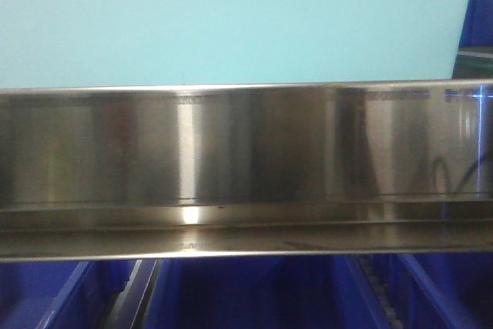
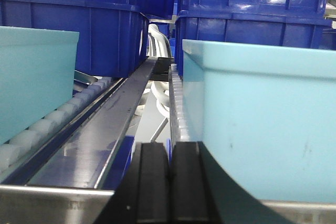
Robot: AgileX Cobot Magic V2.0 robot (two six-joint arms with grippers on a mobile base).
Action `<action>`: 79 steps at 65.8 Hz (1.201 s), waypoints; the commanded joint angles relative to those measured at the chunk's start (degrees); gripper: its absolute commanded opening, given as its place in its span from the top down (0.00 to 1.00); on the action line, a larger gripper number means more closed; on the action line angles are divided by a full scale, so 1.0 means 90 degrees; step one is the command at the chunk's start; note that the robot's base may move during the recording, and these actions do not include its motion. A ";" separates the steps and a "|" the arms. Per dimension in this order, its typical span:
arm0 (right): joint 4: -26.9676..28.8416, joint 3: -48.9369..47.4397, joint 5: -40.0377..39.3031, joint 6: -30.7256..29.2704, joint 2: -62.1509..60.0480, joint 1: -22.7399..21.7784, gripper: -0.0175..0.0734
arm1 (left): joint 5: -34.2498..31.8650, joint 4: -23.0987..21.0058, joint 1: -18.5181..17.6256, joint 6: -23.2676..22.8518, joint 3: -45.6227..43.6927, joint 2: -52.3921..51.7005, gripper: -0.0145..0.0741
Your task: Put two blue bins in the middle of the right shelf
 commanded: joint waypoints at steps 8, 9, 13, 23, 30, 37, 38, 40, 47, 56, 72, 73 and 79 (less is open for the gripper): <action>0.0036 0.0002 -0.0149 0.0011 -0.0014 0.0013 0.99 | -0.0079 0.0007 0.0028 -0.0017 -0.0009 -0.0021 0.96; 0.0036 0.0002 -0.0149 0.0011 -0.0014 0.0013 0.99 | -0.0079 0.0007 0.0028 -0.0017 -0.0009 -0.0021 0.96; 0.0036 0.0002 -0.0149 0.0011 -0.0014 0.0013 0.99 | -0.0079 0.0007 0.0028 -0.0017 -0.0009 -0.0021 0.96; 0.0036 0.0002 -0.0149 0.0011 -0.0014 0.0013 0.99 | -0.0079 0.0007 0.0028 -0.0017 -0.0009 -0.0021 0.96; 0.0036 0.0002 -0.0149 0.0011 -0.0014 0.0013 0.99 | -0.0079 0.0007 0.0028 -0.0017 -0.0009 -0.0021 0.96; 0.0036 0.0002 -0.0149 0.0011 -0.0014 0.0013 0.99 | -0.0079 0.0007 0.0028 -0.0017 -0.0009 -0.0021 0.96; 0.0036 0.0002 -0.0149 0.0011 -0.0014 0.0013 0.99 | -0.0079 0.0007 0.0028 -0.0017 -0.0009 -0.0021 0.96; 0.0036 0.0002 -0.0149 0.0011 -0.0014 0.0013 0.99 | -0.0079 0.0007 0.0028 -0.0017 -0.0009 -0.0021 0.96; 0.0036 0.0002 -0.0149 0.0011 -0.0014 0.0013 0.99 | -0.0079 0.0007 0.0028 -0.0017 -0.0009 -0.0021 0.96; 0.0036 0.0002 -0.0188 0.0011 -0.0014 0.0013 0.99 | -0.0079 0.0007 0.0028 -0.0017 -0.0009 -0.0021 0.96; 0.0036 -0.0021 -0.1298 0.0011 -0.0014 0.0013 0.99 | -0.0124 -0.0092 0.0028 -0.0017 -0.0414 -0.0021 0.96; 0.0036 -0.0089 -0.1256 0.0011 -0.0014 0.0013 0.99 | 0.0025 -0.0092 0.0028 -0.0017 -0.0459 -0.0021 0.96; 0.0036 -0.0679 -0.0639 0.0011 -0.0014 0.0013 0.99 | 0.0891 -0.0092 0.0028 -0.0017 -0.1058 -0.0021 0.96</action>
